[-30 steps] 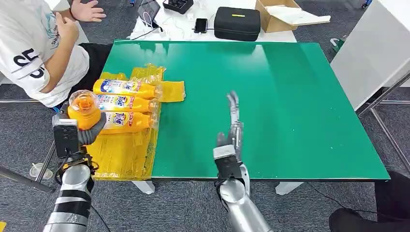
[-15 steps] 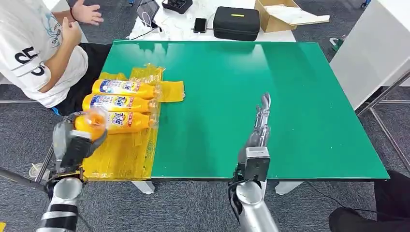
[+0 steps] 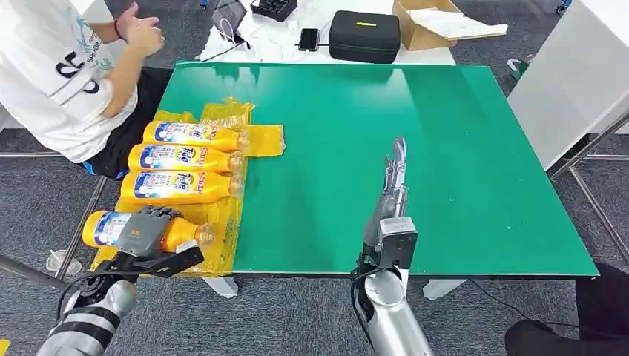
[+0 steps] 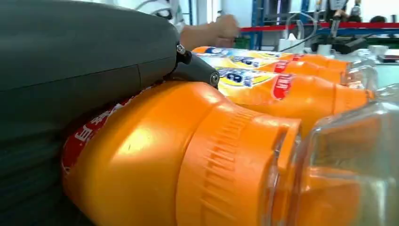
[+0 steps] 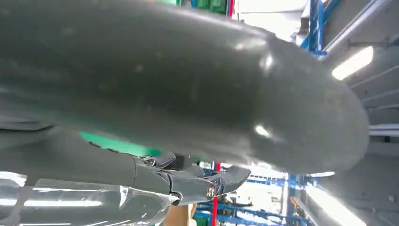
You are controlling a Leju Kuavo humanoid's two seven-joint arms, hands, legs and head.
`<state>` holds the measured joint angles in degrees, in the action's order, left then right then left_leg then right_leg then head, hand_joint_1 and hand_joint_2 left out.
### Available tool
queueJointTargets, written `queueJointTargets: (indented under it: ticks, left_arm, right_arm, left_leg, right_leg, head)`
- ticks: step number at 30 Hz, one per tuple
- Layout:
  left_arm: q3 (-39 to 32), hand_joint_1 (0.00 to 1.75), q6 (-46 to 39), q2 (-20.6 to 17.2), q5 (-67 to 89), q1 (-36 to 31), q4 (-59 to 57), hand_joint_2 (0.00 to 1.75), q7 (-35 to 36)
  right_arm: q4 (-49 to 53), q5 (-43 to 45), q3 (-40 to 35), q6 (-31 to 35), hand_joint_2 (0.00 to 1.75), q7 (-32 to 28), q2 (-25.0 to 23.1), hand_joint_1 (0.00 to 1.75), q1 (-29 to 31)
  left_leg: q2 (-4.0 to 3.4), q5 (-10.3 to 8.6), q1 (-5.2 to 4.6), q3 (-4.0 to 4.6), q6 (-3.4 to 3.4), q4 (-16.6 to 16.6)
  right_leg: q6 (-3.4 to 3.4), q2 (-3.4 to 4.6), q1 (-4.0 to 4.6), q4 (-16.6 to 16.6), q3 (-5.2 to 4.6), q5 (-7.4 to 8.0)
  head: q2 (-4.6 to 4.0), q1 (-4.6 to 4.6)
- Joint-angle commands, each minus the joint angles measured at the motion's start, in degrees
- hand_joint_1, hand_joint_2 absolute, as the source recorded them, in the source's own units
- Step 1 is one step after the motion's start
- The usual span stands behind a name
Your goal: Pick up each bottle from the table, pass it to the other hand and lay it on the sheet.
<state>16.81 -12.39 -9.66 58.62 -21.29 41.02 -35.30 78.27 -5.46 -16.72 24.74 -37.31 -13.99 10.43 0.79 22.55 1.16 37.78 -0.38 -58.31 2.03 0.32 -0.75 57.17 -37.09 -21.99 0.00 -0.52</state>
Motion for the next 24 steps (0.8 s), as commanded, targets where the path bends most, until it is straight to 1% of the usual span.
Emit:
queueJointTargets:
  ticks: [1,2,4,5,8,11,12,13,14,15,16,17,19,21,22,23,24]
  left_arm:
    - [6.1,1.75,1.4,2.0,-2.1,-5.0,-11.1,1.75,-2.0]
    - [6.2,1.75,1.3,2.3,-2.3,-5.2,-11.1,1.75,-2.2]
    - [6.9,1.75,0.6,2.7,-2.2,-5.9,-11.0,1.75,-2.3]
    - [7.2,1.75,0.3,2.9,-2.2,-6.3,-11.1,1.75,-2.3]
    - [7.5,1.75,-0.3,3.4,-2.2,-6.8,-11.0,1.75,-2.0]
    - [8.4,1.75,0.3,3.6,-2.0,-7.3,-11.4,1.75,-1.7]
    - [8.4,1.75,0.3,3.6,-2.0,-7.3,-11.4,1.75,-1.7]
    - [8.7,1.75,0.4,3.6,-1.8,-7.4,-11.7,1.75,-1.6]
    - [8.7,1.75,0.4,3.6,-1.8,-7.4,-11.7,1.75,-1.6]
    - [8.7,1.75,0.4,3.6,-1.8,-7.4,-11.7,1.75,-1.6]
    - [9.2,0.40,2.4,3.7,-2.2,-8.0,-12.9,1.75,-1.7]
    - [9.3,0.00,3.4,3.7,-2.7,-8.1,-13.2,1.75,-1.9]
    - [9.3,0.00,3.6,3.6,-2.8,-8.1,-13.2,1.75,-1.9]
    - [9.3,0.00,3.6,3.6,-2.8,-8.1,-13.2,1.75,-1.9]
    - [9.3,0.00,3.6,3.6,-2.8,-8.1,-13.2,1.75,-1.9]
    - [9.3,0.00,3.6,3.6,-2.8,-8.1,-13.2,1.75,-1.9]
    - [9.3,0.00,3.6,3.6,-2.8,-8.1,-13.2,1.75,-1.9]
  right_arm:
    - [-7.4,0.4,-1.5,-0.9,0.00,0.4,0.3,0.00,4.1]
    - [-7.6,0.3,-1.7,-1.0,0.00,0.4,0.3,0.00,4.2]
    - [-8.3,0.3,-2.0,-1.3,0.00,0.5,0.2,0.00,4.5]
    - [-8.7,0.2,-2.2,-1.4,0.00,0.7,0.2,0.00,4.7]
    - [-9.2,0.2,-2.3,-1.6,0.00,1.0,0.2,0.00,4.8]
    - [-10.3,-0.1,-2.8,-2.1,0.00,1.6,0.2,0.00,5.1]
    - [-10.3,-0.1,-2.8,-2.1,0.00,1.6,0.2,0.00,5.1]
    - [-10.8,-0.1,-2.9,-2.2,0.00,1.6,0.0,0.00,5.2]
    - [-10.8,-0.1,-2.9,-2.2,0.00,1.6,0.0,0.00,5.2]
    - [-10.8,-0.1,-2.9,-2.2,0.00,1.6,0.0,0.00,5.2]
    - [-11.4,0.0,-3.0,-2.4,0.00,1.6,-0.1,0.00,5.3]
    - [-11.6,0.0,-3.1,-2.6,0.00,1.6,-0.2,0.00,5.4]
    - [-11.6,0.0,-3.1,-2.6,0.00,1.6,-0.3,0.00,5.3]
    - [-11.6,0.0,-3.1,-2.6,0.00,1.6,-0.3,0.00,5.3]
    - [-11.6,0.0,-3.1,-2.6,0.00,1.6,-0.3,0.00,5.3]
    - [-11.6,0.0,-3.1,-2.6,0.00,1.6,-0.3,0.00,5.3]
    - [-11.6,0.0,-3.1,-2.6,0.00,1.6,-0.3,0.00,5.3]
  left_leg:
    - [-0.05,0.03,-0.04,-0.22,0.06,0.1]
    - [-0.09,0.08,-0.03,-0.40,0.09,0.1]
    - [-0.03,0.02,-0.03,-0.22,0.05,0.0]
    - [-0.05,0.03,-0.02,-0.35,0.07,0.1]
    - [0.09,-0.05,-0.03,-0.29,0.07,0.0]
    - [0.02,0.00,-0.01,-0.43,0.10,0.0]
    - [0.01,-0.02,-0.02,-0.37,0.07,0.0]
    - [-0.02,0.04,-0.01,-0.50,0.10,0.1]
    - [0.04,-0.03,-0.01,-0.35,0.05,0.1]
    - [-0.01,0.02,0.00,-0.45,0.07,0.1]
    - [0.04,-0.02,-0.02,-0.36,0.05,0.0]
    - [0.00,0.03,0.01,-0.47,0.06,0.0]
    - [0.05,-0.05,-0.01,-0.28,0.03,0.0]
    - [-0.08,0.06,-0.01,-0.54,0.08,0.0]
    - [0.01,-0.03,-0.02,-0.35,0.05,0.0]
    - [-0.08,0.02,0.00,-0.46,0.07,0.0]
    - [-0.04,0.00,0.00,-0.39,0.06,0.0]
  right_leg:
    - [-0.04,-0.01,-0.01,0.0,0.20,-0.03]
    - [-0.07,0.00,0.02,-0.1,0.38,-0.06]
    - [-0.03,-0.01,-0.01,0.0,0.22,-0.02]
    - [-0.05,-0.02,0.01,-0.1,0.36,-0.03]
    - [-0.03,-0.10,-0.01,0.0,0.32,-0.02]
    - [-0.05,-0.07,0.03,-0.1,0.48,-0.05]
    - [-0.03,-0.03,0.01,-0.1,0.39,-0.02]
    - [-0.06,-0.04,0.04,-0.1,0.53,-0.06]
    - [-0.03,-0.05,0.01,-0.1,0.38,-0.02]
    - [-0.07,-0.04,0.04,-0.1,0.47,-0.06]
    - [-0.05,-0.06,0.01,0.0,0.39,-0.04]
    - [-0.08,-0.05,0.04,-0.1,0.50,-0.07]
    - [-0.03,-0.05,0.01,0.0,0.30,-0.01]
    - [-0.09,0.01,0.04,-0.1,0.54,-0.07]
    - [-0.04,-0.03,0.01,0.0,0.36,-0.02]
    - [-0.07,0.03,0.04,-0.1,0.47,-0.03]
    - [-0.05,0.00,0.03,-0.1,0.40,-0.03]
  head:
    - [0.00,-0.02]
    - [0.00,-0.02]
    - [0.00,-0.02]
    - [0.00,-0.02]
    - [0.00,-0.02]
    - [0.02,0.00]
    - [0.00,-0.02]
    - [0.00,0.00]
    - [0.00,0.00]
    - [0.00,-0.02]
    - [0.00,-0.02]
    - [0.02,0.00]
    - [0.00,-0.02]
    - [0.00,-0.02]
    - [0.02,-0.02]
    - [0.00,-0.02]
    - [0.00,-0.02]
